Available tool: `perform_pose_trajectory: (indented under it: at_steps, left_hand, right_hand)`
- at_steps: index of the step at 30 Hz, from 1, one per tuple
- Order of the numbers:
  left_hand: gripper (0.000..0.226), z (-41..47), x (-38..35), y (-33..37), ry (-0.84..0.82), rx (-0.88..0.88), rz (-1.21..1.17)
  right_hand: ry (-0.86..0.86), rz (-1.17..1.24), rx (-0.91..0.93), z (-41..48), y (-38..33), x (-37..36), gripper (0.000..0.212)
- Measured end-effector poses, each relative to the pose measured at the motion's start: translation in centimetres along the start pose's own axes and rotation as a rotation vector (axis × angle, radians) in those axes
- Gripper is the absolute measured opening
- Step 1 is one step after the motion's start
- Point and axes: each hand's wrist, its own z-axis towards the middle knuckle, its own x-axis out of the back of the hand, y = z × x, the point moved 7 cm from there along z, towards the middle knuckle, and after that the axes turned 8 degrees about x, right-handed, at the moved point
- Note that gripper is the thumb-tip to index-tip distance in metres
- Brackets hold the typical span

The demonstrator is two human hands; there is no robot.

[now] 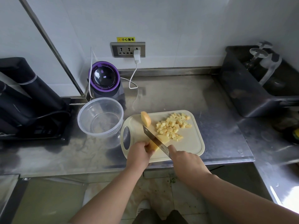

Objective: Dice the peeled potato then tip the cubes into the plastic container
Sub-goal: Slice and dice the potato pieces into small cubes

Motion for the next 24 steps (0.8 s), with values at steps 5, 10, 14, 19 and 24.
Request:
perform_pose_trajectory:
  at_steps: [5,10,14,19,24]
  left_hand:
    - [0.026,0.0,-0.1,0.1,-0.006,-0.015,0.012]
    - [0.029,-0.1,0.0,0.2,0.006,-0.025,0.005]
    - [0.030,0.0,-0.1,0.0,0.009,-0.024,0.003]
    - [0.032,0.3,-0.3,-0.2,0.021,-0.021,0.018]
    - [0.031,0.3,-0.3,-0.2,0.007,-0.021,0.020]
  right_hand:
    - [-0.012,0.000,0.007,0.0,-0.3,-0.2,0.051]
    - [-0.017,-0.034,0.020,0.3,-0.5,-0.6,0.050]
    - [-0.025,-0.069,0.039,0.9,-0.6,-1.1,0.047]
    - [-0.056,-0.073,0.039,2.3,-0.7,-2.3,0.046]
    - [-0.074,-0.006,0.026,2.5,-0.3,-1.9,0.045]
